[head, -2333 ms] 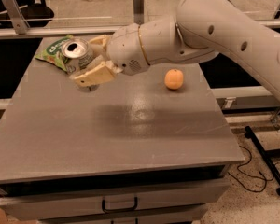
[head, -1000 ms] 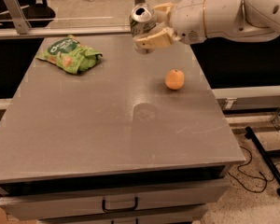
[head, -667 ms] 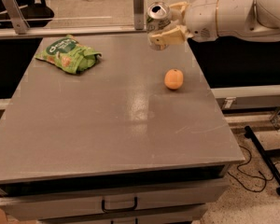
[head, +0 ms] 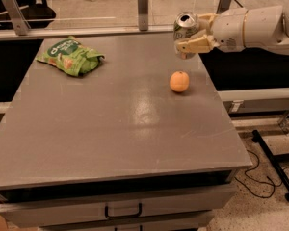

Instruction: Move 7up can near orange

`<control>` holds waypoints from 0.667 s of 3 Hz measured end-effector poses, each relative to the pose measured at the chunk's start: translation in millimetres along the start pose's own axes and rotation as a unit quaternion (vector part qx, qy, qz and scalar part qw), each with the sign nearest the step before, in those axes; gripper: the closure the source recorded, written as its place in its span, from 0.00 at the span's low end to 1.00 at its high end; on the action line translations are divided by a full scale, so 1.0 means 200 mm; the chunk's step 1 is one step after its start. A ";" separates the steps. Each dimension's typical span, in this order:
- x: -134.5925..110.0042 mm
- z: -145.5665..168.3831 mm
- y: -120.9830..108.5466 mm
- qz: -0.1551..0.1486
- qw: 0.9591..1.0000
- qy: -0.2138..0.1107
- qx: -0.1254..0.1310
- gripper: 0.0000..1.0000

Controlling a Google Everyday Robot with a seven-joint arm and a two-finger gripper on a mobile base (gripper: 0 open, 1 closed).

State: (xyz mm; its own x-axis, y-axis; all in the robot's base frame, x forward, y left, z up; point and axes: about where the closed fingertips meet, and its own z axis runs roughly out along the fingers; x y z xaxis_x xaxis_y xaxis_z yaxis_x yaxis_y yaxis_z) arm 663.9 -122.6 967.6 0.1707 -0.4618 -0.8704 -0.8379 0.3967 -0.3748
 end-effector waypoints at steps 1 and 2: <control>0.13 -0.04 0.00 0.024 1.000 0.009 0.001 1.00; 0.23 -0.07 -0.01 0.036 0.999 0.015 -0.008 1.00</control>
Offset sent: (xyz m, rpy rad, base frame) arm 0.0030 -0.0554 -0.0493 0.0065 0.1111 -0.0217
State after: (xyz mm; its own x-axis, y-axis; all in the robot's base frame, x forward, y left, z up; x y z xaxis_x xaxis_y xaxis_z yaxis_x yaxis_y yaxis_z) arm 665.6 -154.7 932.9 0.0944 -0.4557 -0.8851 -0.8556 0.4174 -0.3062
